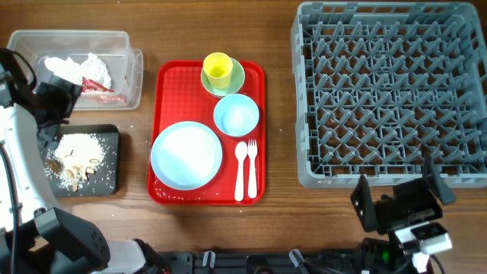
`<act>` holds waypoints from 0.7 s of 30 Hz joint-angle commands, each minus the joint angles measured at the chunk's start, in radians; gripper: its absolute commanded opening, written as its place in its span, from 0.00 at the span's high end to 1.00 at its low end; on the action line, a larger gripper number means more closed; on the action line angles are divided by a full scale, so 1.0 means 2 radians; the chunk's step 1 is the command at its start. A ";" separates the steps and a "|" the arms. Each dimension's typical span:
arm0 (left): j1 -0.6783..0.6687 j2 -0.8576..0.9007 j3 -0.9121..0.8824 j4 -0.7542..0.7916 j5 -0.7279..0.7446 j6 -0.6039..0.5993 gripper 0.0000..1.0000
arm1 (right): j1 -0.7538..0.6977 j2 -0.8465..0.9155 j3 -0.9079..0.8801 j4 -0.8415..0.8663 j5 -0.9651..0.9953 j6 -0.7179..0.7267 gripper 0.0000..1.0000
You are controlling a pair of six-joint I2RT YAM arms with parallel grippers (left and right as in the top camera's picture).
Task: Sort waste into correct bins and load items into the dishwasher rack
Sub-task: 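Move the right gripper from the rack over the white spoon and fork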
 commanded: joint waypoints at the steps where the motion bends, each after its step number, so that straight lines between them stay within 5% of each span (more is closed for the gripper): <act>1: 0.007 0.003 0.006 0.014 0.001 -0.001 0.00 | 0.001 0.042 0.046 0.009 -0.029 0.033 0.00; 5: 0.007 0.003 0.006 0.014 0.001 -0.001 0.00 | 0.001 0.175 0.159 -0.013 -0.130 0.031 0.00; 10: 0.007 0.003 0.006 0.014 0.001 -0.001 0.00 | 0.001 0.407 0.352 -0.074 -0.435 0.032 0.00; 13: 0.007 0.003 0.006 0.014 0.001 -0.001 0.00 | 0.006 0.503 0.408 -0.063 -0.574 0.097 0.00; 17: 0.007 0.003 0.006 0.014 0.001 -0.001 0.00 | 0.045 0.586 0.418 -0.061 -0.425 0.312 0.00; 21: 0.007 0.003 0.006 0.014 0.001 -0.001 0.00 | 0.110 0.626 0.419 -0.042 -0.372 0.333 0.00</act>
